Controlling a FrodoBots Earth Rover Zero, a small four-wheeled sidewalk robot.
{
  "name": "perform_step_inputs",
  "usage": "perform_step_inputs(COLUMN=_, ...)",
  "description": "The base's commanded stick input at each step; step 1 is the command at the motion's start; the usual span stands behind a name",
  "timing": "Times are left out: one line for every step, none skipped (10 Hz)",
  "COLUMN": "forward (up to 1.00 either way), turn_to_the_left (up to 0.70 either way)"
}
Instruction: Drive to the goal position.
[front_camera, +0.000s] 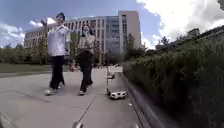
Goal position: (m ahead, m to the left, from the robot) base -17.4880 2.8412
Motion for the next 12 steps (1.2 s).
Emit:
perform_step_inputs(forward=0.05, turn_to_the_left=0.01)
perform_step_inputs(forward=0.05, turn_to_the_left=0.01)
perform_step_inputs(forward=0.05, turn_to_the_left=0.01)
perform_step_inputs(forward=0.05, turn_to_the_left=0.01)
perform_step_inputs(forward=0.05, turn_to_the_left=0.01)
perform_step_inputs(forward=0.05, turn_to_the_left=0.02)
perform_step_inputs(forward=0.05, turn_to_the_left=0.04)
perform_step_inputs(forward=0.05, turn_to_the_left=0.01)
perform_step_inputs(forward=0.05, turn_to_the_left=0.01)
perform_step_inputs(forward=0.05, turn_to_the_left=0.01)
perform_step_inputs(forward=0.05, turn_to_the_left=0.01)
perform_step_inputs(forward=0.05, turn_to_the_left=0.01)
